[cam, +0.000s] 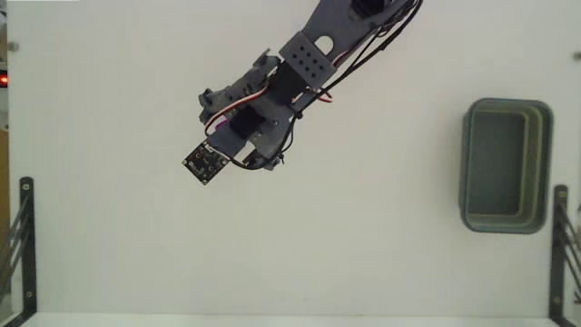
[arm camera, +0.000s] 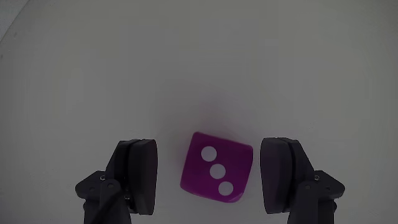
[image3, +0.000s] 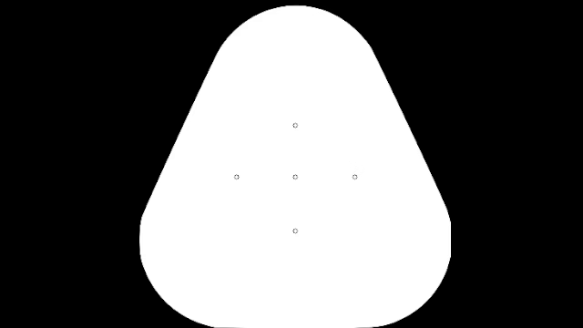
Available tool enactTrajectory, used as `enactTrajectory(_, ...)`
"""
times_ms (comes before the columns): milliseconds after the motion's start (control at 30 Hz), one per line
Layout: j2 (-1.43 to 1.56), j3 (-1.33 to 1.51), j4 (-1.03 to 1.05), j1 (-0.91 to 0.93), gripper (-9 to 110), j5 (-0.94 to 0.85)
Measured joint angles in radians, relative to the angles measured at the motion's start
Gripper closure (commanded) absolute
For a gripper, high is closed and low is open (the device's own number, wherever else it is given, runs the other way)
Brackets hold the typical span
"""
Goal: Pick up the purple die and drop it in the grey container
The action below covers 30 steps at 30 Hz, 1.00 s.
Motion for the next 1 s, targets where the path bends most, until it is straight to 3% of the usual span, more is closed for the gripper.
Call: enactTrajectory(1000, -0.023, 0.095, -0.112, 0.0, -9, 0.0)
